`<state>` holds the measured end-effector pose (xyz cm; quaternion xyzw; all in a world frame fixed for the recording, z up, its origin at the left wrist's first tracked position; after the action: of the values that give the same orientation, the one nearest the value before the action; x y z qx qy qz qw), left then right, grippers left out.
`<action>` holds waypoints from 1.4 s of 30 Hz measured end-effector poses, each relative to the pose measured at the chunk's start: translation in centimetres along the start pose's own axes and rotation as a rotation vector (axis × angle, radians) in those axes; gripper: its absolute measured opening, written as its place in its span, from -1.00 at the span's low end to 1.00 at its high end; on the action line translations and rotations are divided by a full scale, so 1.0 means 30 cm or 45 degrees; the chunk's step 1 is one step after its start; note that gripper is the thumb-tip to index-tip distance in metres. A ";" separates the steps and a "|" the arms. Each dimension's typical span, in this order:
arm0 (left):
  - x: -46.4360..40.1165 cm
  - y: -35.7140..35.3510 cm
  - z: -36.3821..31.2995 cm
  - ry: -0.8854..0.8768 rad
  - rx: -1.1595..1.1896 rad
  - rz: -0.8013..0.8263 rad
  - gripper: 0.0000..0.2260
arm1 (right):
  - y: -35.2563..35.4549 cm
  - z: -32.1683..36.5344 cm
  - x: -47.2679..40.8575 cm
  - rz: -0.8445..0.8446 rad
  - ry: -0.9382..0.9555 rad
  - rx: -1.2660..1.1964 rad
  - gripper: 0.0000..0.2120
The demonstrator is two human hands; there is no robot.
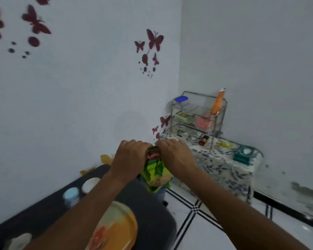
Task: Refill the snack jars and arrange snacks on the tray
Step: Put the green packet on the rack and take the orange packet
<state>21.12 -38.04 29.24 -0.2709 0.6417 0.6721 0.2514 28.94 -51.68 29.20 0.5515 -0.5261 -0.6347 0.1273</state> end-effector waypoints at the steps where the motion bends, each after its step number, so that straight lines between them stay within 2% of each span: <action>1: -0.058 -0.065 -0.066 -0.033 0.006 -0.001 -0.85 | 0.000 -0.114 0.029 0.024 -0.056 0.022 -0.87; 6: -0.293 -0.311 -0.308 -0.128 0.085 0.045 -0.81 | -0.039 -0.547 0.172 0.196 -0.203 0.011 -0.86; 9: -0.409 -0.433 -0.427 -0.116 0.301 0.004 -0.68 | -0.069 -0.739 0.223 0.217 -0.336 -0.104 -0.83; 11: -0.489 -0.533 -0.469 -0.023 0.523 0.040 -0.65 | -0.093 -0.866 0.225 0.180 -0.430 -0.154 -0.83; 13: -0.554 -0.641 -0.475 0.146 0.740 0.104 -0.46 | -0.118 -0.978 0.213 0.141 -0.501 -0.193 -0.88; 15: -0.623 -0.768 -0.476 0.408 1.065 0.208 -0.25 | -0.156 -1.096 0.191 0.098 -0.572 -0.217 -0.91; 16: -0.673 -0.843 -0.481 0.516 1.229 0.235 -0.21 | -0.186 -1.170 0.168 0.087 -0.605 -0.220 -0.90; 17: -0.699 -0.899 -0.479 0.596 1.389 0.263 -0.24 | -0.207 -1.217 0.153 0.083 -0.638 -0.233 -0.89; 19: -0.789 -1.047 -0.477 0.726 1.592 0.338 -0.44 | -0.278 -1.345 0.098 0.089 -0.679 -0.243 -0.84; 21: -0.888 -1.183 -0.468 0.826 1.581 0.361 -0.44 | -0.353 -1.464 0.045 0.010 -0.737 -0.342 -0.77; 24: -1.051 -1.369 -0.449 0.969 1.639 0.369 -0.51 | -0.473 -1.637 -0.029 -0.228 -1.012 -0.679 -0.69; 27: -1.225 -1.504 -0.418 1.061 1.687 0.332 -0.62 | -0.627 -1.782 -0.098 -0.302 -1.216 -1.000 -0.60; 29: -1.341 -1.591 -0.380 1.176 1.763 0.280 -0.74 | -0.747 -1.868 -0.148 -0.288 -1.312 -1.269 -0.54; 31: -1.447 -1.644 -0.339 1.252 1.823 0.197 -0.77 | -0.836 -1.934 -0.197 -0.186 -1.251 -1.325 -0.62; 34: -1.624 -1.694 -0.293 1.166 1.810 0.144 -0.78 | -0.960 -2.032 -0.303 -0.047 -1.187 -1.270 -0.69; 36: -1.741 -1.722 -0.263 1.022 1.752 0.064 -0.81 | -1.036 -2.100 -0.398 -0.156 -1.171 -1.217 -0.70; 39: -1.907 -1.743 -0.222 0.765 1.622 -0.071 -0.87 | -1.089 -2.208 -0.553 -0.487 -1.100 -0.998 -0.74; 40: -1.960 -1.783 -0.206 0.710 1.562 -0.079 -0.88 | -1.118 -2.252 -0.608 -0.512 -1.076 -0.943 -0.75; 42: -2.025 -1.903 -0.161 0.735 1.436 -0.067 -0.85 | -1.239 -2.347 -0.707 -0.371 -1.053 -0.963 -0.81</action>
<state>104.63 -39.42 29.35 -0.2827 0.9322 0.1242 0.1886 110.86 -57.70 22.55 0.2404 -0.1874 -0.9524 0.0107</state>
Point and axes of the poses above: each hand's wrist, its own x-axis away from the middle knuckle, its own y-axis out of the back of the hand, z = x × y, the point moved 4 cm from there along -x, towards the middle knuckle, and after that the axes turned 6 degrees about y, right-handed, at the moved point
